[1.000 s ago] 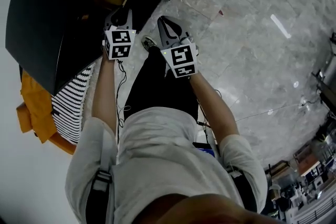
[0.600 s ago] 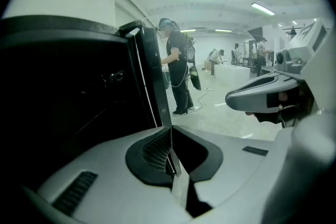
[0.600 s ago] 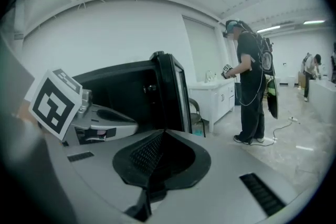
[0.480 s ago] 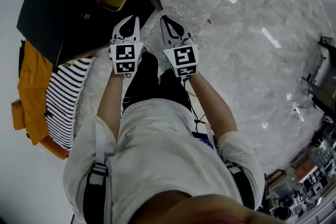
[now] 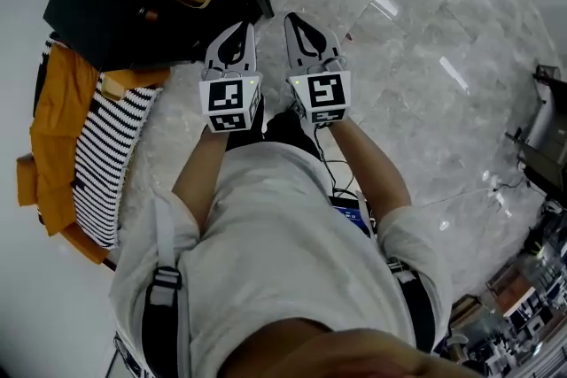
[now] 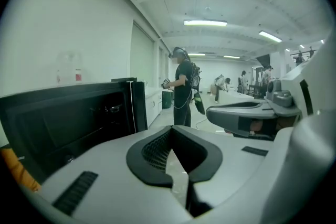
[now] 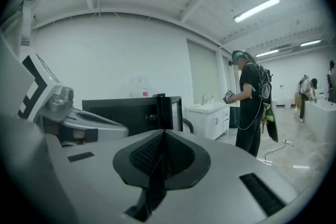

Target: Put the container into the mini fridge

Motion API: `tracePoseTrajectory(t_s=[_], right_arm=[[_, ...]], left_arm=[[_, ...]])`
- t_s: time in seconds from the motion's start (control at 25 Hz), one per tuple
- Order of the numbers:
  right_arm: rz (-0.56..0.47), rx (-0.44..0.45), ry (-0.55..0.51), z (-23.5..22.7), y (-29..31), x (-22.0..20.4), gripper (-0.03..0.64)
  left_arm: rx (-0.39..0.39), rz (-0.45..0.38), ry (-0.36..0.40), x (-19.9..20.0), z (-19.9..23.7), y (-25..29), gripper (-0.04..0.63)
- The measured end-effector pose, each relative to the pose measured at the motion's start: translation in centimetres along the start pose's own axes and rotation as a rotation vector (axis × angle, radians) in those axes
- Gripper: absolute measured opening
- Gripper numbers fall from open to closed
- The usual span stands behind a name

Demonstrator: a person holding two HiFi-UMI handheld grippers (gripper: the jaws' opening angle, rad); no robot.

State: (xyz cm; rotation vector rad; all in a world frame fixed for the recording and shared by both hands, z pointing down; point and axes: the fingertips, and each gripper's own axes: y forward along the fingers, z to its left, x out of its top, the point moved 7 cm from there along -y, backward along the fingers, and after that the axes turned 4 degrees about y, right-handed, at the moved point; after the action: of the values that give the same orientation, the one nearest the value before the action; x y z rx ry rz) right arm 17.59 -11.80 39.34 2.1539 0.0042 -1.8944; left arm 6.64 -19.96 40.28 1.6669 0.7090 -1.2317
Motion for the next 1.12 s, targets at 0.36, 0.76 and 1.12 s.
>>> tracePoseTrajectory(t_s=[0.36, 0.76, 1.12], right_arm=[[-0.094, -0.037, -0.068, 0.3, -4.6, 4.8, 0.037], [-0.115, -0.049, -0.069, 0.2, -5.2, 6.1, 0.037], [-0.127, -0.039, -0.098, 1.1, -5.5, 6.3, 0.037]], left_arm=[[-0.003, -0.140, 0.033, 5.0, -2.9, -2.7, 0.012], [-0.033, -0.173, 0.046, 7.1, -4.1, -3.9, 0.012], [-0.047, -0.163, 0.086, 6.8, -4.3, -3.8, 0.012]])
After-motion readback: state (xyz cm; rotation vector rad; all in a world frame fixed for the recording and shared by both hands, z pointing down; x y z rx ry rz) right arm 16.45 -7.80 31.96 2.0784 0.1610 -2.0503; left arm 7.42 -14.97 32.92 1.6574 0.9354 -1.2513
